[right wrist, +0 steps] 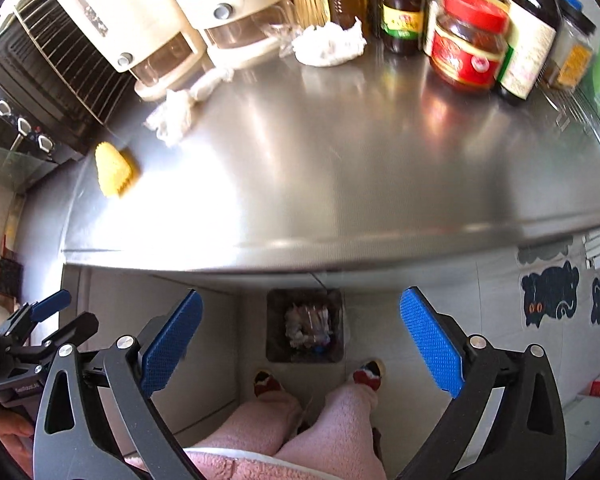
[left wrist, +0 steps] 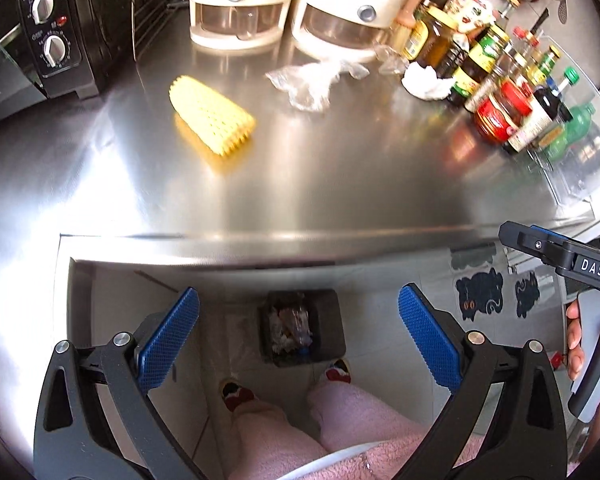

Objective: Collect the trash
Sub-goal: 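Raise both tools back toward the counter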

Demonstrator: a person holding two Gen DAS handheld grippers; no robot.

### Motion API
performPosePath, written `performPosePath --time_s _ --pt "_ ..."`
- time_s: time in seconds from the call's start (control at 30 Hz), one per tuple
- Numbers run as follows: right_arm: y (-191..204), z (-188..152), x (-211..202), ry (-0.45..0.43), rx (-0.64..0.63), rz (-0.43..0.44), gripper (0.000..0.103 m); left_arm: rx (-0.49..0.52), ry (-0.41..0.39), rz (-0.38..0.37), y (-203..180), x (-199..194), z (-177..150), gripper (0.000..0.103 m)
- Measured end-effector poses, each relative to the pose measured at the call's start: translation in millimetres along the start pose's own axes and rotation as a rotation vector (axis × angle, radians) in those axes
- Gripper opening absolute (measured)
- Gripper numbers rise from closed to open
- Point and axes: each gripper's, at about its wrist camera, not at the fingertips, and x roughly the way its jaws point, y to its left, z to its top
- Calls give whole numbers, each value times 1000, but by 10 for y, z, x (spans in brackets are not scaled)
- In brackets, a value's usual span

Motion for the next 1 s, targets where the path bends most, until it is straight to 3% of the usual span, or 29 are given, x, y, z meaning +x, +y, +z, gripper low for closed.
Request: performPosePath --time_s 0.5,0.8,1.0 --pt "263 1310 391 -103 -52 4 96 -44 -54 112 375 350 880 95" --pt "266 1948 562 -180 -105 -7 82 -123 -37 197 650 566 1250 95" --pt "298 2210 779 -219 -164 -41 69 -154 20 197 727 767 1294 84"
